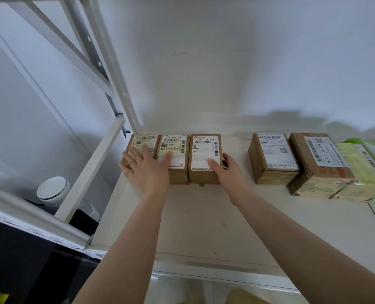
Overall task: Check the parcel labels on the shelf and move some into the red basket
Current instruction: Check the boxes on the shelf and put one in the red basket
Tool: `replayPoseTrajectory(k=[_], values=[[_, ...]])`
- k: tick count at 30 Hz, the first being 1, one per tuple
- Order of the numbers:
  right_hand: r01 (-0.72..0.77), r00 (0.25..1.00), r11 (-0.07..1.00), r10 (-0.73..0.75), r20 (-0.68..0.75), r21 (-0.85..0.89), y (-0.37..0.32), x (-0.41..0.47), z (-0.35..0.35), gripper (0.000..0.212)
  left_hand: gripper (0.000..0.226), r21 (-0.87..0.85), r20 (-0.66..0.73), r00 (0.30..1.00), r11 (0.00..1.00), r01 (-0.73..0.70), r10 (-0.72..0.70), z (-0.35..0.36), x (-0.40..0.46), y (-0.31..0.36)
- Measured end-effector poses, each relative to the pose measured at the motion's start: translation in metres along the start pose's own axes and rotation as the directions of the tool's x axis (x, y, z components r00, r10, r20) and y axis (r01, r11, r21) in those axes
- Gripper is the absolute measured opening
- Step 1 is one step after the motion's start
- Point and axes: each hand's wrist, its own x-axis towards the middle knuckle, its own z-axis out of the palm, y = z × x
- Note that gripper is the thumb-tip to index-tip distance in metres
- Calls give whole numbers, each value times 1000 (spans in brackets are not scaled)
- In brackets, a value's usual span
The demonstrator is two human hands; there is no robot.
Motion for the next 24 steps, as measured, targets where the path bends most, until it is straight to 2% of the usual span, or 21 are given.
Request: replayPoseTrajectory(k=[3,5,8,11,13,16,20,22,24], values=[[-45,999,999,45,-8,19,-4,-5,-6,79,78,-30,-66,997,998,-48,46,-6,-6,6],[-100,995,994,100,-19,35,-1,-12,-14,78,69,-153,-144,981,977,-151,129,-13,-16,15],[-201,972,960,220,-78,196,8,-31,-34,64,55,-430,-205,936,833,-348,286,-23,-44,44],[-269,906,852,381,-181,448,20,-45,-64,50,50,-507,-205,822,660,-554,532,-25,-85,86],[-290,865,778,462,-195,558,26,-46,-80,50,53,-533,-109,772,618,-577,627,-15,-107,109],[-274,842,729,497,-210,627,33,-42,-103,51,65,-611,136,780,671,-419,611,5,-132,144],[-257,862,708,475,-175,658,31,-30,-116,55,69,-673,441,806,739,6,395,26,-136,177],[-251,862,692,478,-169,677,31,-24,-119,52,74,-651,511,795,751,110,327,40,-131,184],[-246,869,675,471,-151,695,30,-19,-120,42,75,-619,545,787,771,146,289,50,-129,188]])
